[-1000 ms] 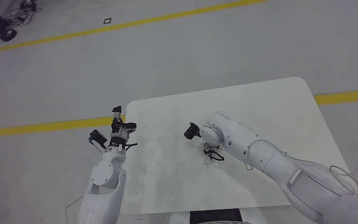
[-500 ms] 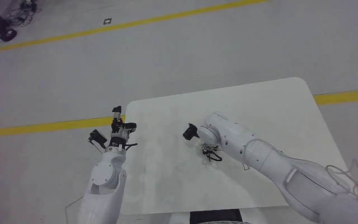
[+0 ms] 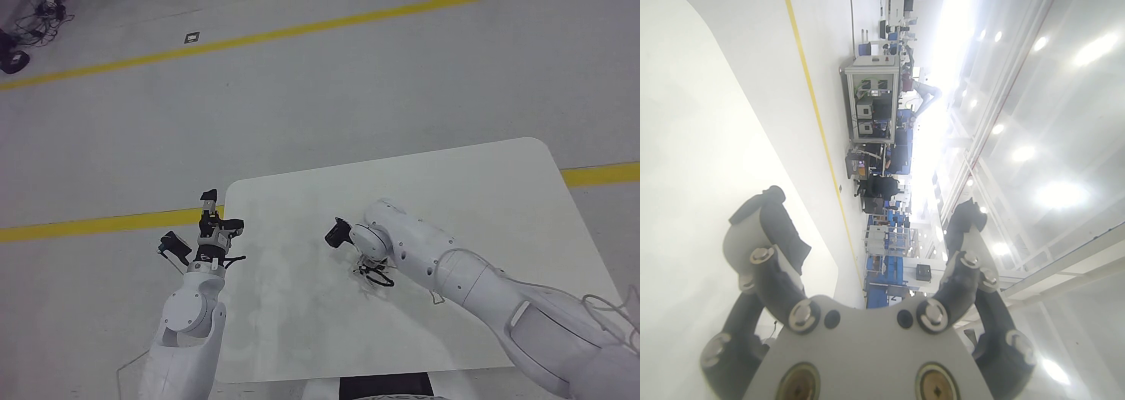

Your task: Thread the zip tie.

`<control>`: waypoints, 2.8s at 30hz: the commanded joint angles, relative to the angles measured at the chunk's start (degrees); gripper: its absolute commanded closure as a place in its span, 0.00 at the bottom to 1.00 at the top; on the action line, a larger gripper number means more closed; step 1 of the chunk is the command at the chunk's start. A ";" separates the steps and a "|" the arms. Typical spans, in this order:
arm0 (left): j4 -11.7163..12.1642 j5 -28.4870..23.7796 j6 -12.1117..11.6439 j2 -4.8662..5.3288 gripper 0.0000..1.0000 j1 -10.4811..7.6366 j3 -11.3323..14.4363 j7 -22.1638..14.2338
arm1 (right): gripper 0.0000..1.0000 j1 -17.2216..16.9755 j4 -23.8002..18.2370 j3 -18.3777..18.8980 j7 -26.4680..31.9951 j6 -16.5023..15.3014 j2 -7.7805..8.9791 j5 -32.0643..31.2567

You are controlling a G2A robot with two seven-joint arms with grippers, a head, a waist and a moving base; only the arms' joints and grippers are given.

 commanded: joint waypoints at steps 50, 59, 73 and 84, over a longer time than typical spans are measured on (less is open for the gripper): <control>0.00 0.00 0.00 0.00 0.00 0.00 0.00 0.00 | 1.00 -10.98 -12.13 27.33 -3.72 -18.65 10.37 48.10; 0.00 0.00 0.00 0.00 0.00 0.00 0.00 0.00 | 1.00 -12.40 -11.76 27.52 -7.85 -17.60 10.09 56.74; 0.00 0.00 0.00 0.00 0.00 0.00 0.00 0.00 | 1.00 -7.87 -2.35 23.86 -11.38 -12.54 8.03 70.79; 0.00 0.00 0.00 0.00 0.00 0.00 0.00 0.00 | 1.00 -7.87 -2.35 23.86 -11.38 -12.54 8.03 70.79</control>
